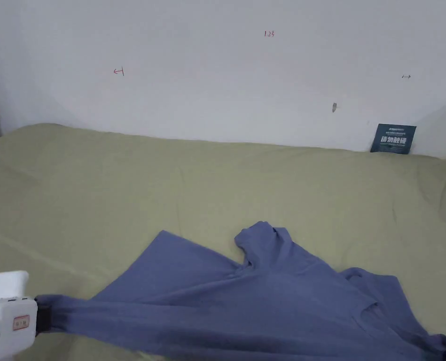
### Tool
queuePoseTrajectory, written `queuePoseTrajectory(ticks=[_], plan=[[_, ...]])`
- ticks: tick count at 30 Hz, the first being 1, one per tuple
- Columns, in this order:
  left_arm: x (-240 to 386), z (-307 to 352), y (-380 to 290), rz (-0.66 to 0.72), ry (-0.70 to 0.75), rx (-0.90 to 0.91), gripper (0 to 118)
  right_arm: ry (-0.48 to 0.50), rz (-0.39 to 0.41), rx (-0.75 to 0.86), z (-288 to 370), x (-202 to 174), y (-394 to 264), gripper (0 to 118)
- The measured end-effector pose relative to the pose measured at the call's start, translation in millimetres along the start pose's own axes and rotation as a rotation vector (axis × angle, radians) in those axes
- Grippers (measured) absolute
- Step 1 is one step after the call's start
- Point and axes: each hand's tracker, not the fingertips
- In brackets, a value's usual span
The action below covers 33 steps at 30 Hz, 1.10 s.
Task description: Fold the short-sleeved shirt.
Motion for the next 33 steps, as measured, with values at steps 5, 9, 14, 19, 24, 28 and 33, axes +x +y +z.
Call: queuePoseTrajectory(ticks=[5, 9, 14, 19, 24, 28, 33], plan=[[-10, -3, -27, 0.014, -0.033, -0.048, 12, 0.016, -0.014, -0.009, 1, 8, -20, 36], [-12, 1, -33, 0.033, -0.075, -0.035, 118, -0.008, 0.021, -0.018, 0, -1, -22, 113], [13, 53, -21, 0.04, -0.095, 0.116, 117, -0.008, 0.18, 0.107, 26, -41, -18, 114], [62, 132, -12, -0.026, -0.138, 0.381, 93, 0.037, 0.303, 0.311, 71, -109, -16, 105], [101, 163, -22, -0.154, -0.146, 0.501, 0, 0.163, 0.318, 0.407, 105, -170, -28, 7], [108, 153, -50, -0.206, -0.143, 0.579, 0, 0.131, 0.354, 0.457, 116, -199, -43, 2], [103, 158, -61, -0.194, -0.132, 0.582, 0, 0.121, 0.375, 0.485, 122, -212, -52, 2]])
